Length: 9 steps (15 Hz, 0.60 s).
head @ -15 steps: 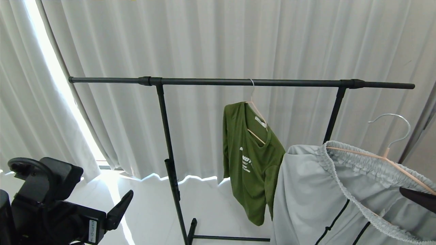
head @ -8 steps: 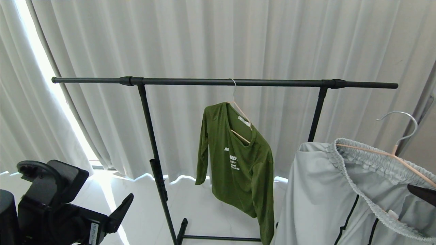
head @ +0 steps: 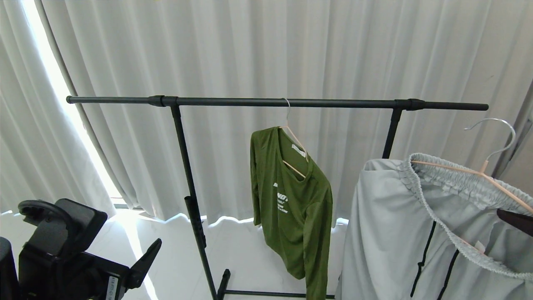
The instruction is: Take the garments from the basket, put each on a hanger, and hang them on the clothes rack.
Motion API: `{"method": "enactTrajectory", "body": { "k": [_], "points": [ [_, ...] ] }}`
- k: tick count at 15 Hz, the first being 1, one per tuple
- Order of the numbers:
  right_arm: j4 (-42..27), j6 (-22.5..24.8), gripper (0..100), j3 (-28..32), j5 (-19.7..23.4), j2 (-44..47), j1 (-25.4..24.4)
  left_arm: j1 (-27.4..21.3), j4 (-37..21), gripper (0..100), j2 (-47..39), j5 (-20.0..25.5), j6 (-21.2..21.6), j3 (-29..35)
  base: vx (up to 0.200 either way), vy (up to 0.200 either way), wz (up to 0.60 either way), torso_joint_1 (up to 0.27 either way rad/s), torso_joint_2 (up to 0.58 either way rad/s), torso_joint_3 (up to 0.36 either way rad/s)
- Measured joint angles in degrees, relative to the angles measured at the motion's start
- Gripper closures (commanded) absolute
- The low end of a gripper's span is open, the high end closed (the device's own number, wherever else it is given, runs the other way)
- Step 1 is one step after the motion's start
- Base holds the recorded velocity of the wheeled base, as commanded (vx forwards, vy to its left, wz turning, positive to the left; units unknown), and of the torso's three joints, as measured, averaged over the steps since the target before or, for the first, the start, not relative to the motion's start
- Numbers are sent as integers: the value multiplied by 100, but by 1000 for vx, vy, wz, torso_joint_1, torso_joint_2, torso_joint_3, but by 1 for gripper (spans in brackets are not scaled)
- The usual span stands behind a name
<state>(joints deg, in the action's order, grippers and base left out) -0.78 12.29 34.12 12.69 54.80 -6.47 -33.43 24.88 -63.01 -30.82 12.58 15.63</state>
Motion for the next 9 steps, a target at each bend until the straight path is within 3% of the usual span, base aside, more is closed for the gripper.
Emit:
{"method": "enactTrajectory", "body": {
  "k": [9],
  "points": [
    [606, -9, 100, 556, 4, 953, 0, 5, -4, 0, 6, 0, 24, 11, 200, 0, 0, 4, 5, 1]
  ]
}}
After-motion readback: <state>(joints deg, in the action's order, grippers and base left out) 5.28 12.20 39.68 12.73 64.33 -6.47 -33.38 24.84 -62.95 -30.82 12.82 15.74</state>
